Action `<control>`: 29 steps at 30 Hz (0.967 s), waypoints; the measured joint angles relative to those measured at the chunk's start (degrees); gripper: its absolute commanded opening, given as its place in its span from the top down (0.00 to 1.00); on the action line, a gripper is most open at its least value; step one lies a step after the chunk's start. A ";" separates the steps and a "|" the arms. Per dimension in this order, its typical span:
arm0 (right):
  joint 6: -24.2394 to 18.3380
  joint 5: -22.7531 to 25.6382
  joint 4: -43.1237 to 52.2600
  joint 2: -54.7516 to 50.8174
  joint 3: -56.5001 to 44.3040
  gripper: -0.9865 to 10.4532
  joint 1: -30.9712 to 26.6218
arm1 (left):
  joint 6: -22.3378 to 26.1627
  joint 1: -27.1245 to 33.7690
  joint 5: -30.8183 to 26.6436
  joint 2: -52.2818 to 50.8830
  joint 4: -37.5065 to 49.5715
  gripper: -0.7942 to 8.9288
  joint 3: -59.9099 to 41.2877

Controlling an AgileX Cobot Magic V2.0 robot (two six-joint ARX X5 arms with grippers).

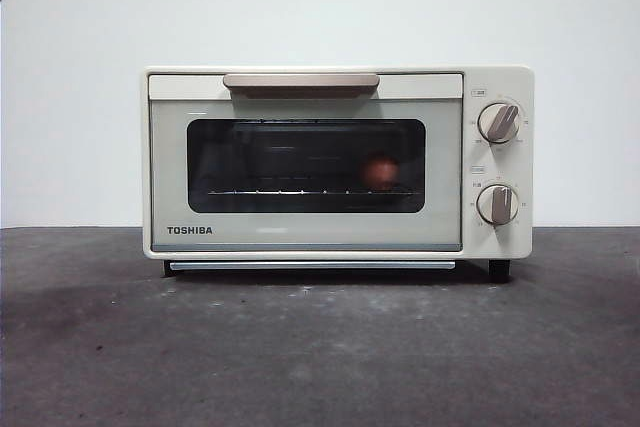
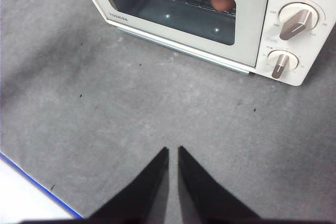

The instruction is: Eggoven

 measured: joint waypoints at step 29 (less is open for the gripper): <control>-0.20 0.09 0.04 0.00 0.00 0.91 0.00 | 6.84 0.48 -1.18 -1.57 1.62 0.91 0.00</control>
